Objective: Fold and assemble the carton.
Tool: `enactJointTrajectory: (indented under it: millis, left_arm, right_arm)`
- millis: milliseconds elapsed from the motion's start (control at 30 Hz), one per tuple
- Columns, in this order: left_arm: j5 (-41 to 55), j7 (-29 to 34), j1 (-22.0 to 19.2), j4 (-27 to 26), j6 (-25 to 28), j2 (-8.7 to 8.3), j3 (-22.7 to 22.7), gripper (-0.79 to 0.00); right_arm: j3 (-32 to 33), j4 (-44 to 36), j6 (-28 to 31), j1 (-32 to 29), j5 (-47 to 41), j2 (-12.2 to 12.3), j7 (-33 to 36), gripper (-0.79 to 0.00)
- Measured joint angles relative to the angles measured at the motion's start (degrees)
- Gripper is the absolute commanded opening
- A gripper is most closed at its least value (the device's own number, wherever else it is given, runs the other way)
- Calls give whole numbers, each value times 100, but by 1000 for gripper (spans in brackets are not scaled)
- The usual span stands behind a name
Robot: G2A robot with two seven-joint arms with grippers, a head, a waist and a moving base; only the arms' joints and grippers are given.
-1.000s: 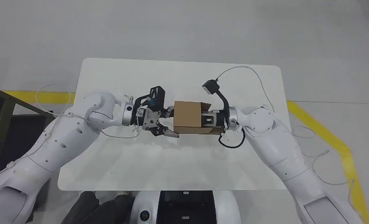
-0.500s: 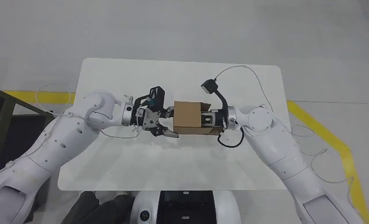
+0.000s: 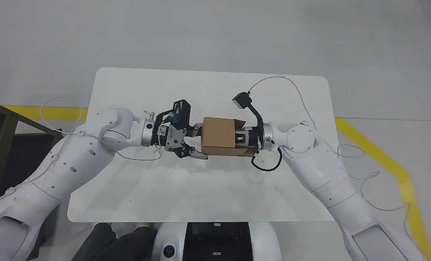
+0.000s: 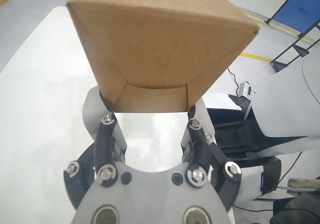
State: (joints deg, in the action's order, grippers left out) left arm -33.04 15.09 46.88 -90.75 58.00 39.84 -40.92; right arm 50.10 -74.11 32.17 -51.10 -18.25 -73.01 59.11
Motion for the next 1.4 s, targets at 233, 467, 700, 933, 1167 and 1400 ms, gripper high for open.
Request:
enactJointTrajectory:
  millis: [233,467,700,933,1167,1400]
  left_arm:
    - [48,-159,29,79,0,-49,-70,0]
    - [163,-300,85,112,0,-126,-181,0]
    - [305,-388,151,-18,0,-237,-295,0]
    - [271,-352,190,-387,0,-339,-338,0]
    - [344,-116,47,-419,0,-281,-148,0]
    - [453,-57,-108,-220,0,-162,-16,0]
  right_arm:
    - [148,-53,73,-134,-6,50,-12,-785]
    - [244,-143,121,-235,-47,85,9,-785]
    - [314,-152,167,-260,91,105,-120,-785]
    - [214,-45,133,-237,245,78,-263,-785]
    - [99,39,157,-143,357,34,-373,-785]
    - [18,-2,134,-130,511,11,-467,-785]
